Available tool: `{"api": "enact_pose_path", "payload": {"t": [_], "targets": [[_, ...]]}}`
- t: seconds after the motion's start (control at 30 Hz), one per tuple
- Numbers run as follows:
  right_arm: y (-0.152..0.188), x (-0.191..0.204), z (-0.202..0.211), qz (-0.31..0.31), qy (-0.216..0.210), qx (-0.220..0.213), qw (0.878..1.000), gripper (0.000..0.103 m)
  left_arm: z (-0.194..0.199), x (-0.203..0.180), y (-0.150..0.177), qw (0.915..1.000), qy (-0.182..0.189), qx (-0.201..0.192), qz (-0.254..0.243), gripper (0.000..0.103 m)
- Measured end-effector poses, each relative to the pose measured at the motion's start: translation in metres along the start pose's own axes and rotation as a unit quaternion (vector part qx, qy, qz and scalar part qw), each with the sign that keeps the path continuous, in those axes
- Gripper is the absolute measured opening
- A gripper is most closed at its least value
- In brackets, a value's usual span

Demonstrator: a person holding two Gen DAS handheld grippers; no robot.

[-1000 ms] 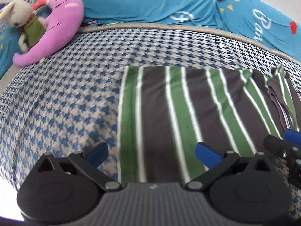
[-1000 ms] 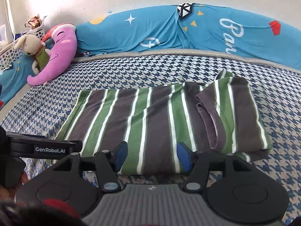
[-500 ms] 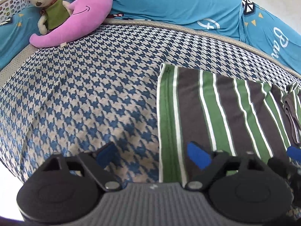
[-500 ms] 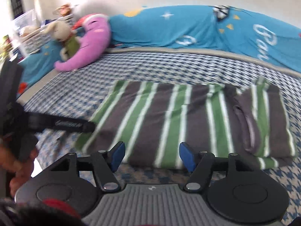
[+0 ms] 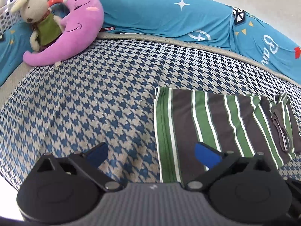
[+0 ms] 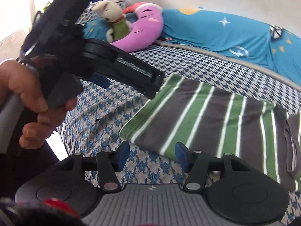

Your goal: Fold clothes

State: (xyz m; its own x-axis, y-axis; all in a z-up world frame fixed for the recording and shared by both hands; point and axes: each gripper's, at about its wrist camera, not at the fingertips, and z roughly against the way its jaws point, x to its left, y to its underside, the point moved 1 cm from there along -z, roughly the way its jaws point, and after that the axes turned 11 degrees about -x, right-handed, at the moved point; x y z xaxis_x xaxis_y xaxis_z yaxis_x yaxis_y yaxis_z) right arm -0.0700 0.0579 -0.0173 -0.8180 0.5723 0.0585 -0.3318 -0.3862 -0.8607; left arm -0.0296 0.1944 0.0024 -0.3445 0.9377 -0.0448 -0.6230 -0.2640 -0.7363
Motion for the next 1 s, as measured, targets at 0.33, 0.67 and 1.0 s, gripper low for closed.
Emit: {"api": "enact_pose_path", "payload": {"t": [0.33, 0.67, 1.0], "targets": [[0.007, 0.026, -0.015, 0.083, -0.007, -0.005, 0.997, 0.054, -0.021, 0.02, 0.014, 0.9978, 0.012, 0.037, 0.054, 0.103], [0.015, 0.045, -0.037, 0.16, 0.01, -0.003, 0.987, 0.053, -0.024, 0.028, 0.018, 0.9952, 0.046, 0.049, 0.072, 0.103], [0.006, 0.026, -0.036, 0.103, 0.018, -0.01, 0.994, 0.009, -0.032, 0.037, 0.015, 0.9853, 0.107, 0.073, 0.111, 0.103]]}}
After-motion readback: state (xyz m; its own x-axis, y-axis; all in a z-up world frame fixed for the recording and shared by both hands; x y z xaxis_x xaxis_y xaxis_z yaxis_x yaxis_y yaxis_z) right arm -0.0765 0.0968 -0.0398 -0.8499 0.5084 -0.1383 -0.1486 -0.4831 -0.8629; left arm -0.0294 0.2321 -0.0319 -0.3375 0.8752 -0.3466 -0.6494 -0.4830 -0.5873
